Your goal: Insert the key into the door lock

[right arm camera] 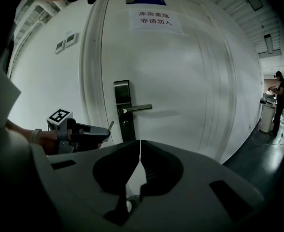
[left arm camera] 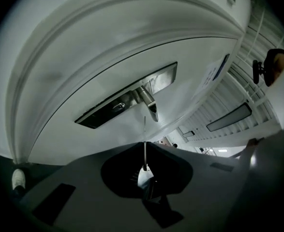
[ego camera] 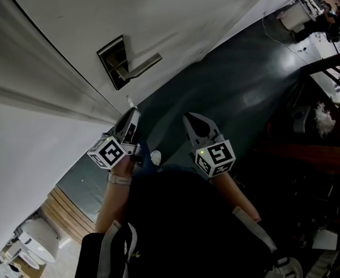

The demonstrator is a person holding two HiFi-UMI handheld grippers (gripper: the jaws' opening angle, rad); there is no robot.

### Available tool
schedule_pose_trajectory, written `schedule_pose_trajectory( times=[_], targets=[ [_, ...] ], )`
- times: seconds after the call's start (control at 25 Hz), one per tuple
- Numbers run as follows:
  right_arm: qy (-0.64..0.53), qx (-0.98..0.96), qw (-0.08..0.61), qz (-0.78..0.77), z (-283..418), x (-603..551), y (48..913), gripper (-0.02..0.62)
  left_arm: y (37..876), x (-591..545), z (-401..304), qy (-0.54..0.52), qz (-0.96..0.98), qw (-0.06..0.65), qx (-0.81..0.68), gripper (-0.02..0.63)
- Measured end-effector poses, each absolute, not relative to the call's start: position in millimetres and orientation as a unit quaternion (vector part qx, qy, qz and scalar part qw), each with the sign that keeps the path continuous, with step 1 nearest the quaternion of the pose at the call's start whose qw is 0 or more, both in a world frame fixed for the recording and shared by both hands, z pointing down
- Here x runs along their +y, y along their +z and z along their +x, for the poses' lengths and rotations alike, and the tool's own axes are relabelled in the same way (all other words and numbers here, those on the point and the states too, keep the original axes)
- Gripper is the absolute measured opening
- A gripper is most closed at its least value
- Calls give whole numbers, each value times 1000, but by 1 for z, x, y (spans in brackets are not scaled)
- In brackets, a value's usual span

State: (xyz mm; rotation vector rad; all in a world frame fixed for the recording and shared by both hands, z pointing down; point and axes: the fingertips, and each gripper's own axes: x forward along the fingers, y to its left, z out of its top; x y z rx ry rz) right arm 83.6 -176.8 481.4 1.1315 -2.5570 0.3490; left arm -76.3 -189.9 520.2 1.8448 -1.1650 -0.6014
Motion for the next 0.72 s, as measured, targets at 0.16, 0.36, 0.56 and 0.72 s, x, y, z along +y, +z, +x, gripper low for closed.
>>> schedule_pose_trajectory(
  times=[0.16,0.36,0.56,0.72],
  targets=[
    [122,-893,168,399,80,-183,485,18,531,-202,-80,-258,717,454,-462,26],
    [122,-888,180,405,76,-193,491,18,542,-220,-85,-279,697,482,-452,26],
    [123,-883,187,412,76,-200,492,18,543,-234,-89,-302,682,499,-441,26],
    [123,-881,189,415,73,-207,492,18,543,-243,-90,-312,661,527,-435,26]
  ],
)
